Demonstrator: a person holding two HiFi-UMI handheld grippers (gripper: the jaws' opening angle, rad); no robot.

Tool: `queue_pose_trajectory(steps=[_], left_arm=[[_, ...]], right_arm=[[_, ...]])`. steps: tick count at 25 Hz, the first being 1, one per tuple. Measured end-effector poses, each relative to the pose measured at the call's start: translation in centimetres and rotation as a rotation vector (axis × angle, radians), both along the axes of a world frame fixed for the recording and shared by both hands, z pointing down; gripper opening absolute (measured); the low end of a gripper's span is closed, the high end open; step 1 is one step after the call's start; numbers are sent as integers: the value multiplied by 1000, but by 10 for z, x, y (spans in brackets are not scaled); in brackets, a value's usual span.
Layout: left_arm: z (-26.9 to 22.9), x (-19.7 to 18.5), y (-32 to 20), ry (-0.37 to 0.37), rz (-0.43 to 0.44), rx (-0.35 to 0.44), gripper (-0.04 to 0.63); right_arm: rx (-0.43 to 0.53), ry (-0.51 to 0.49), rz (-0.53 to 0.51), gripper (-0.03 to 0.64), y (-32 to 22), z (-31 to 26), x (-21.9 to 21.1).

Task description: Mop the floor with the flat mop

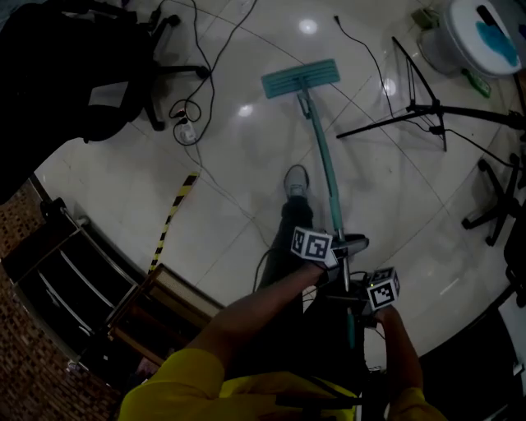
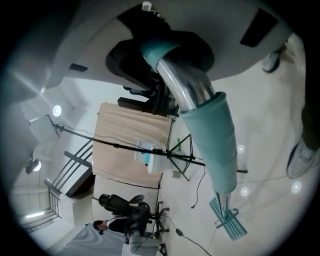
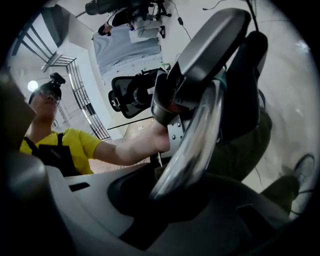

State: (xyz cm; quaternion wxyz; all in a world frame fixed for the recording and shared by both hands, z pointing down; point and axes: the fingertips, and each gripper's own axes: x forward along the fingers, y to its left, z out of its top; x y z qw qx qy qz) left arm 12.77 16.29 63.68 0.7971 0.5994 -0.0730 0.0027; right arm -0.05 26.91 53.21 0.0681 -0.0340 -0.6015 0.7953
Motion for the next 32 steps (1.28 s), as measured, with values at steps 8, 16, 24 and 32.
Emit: queue_pose_trajectory(steps=[8,16,24,32], left_arm=[[9,2,21,-7,14,15,138],[66,-42,-133,34,-67,210,149],[40,-64,-162,9,-69,165,150],[-53,-49,-93,72,-109,95,152]], right_arm=[[15,-20,-28,86,11,1,0],[162,-36,48,83,-121,81,-41],[112,-63,69,97,-149,48,-63],[50,-72,64,103,-82,-44,-49]])
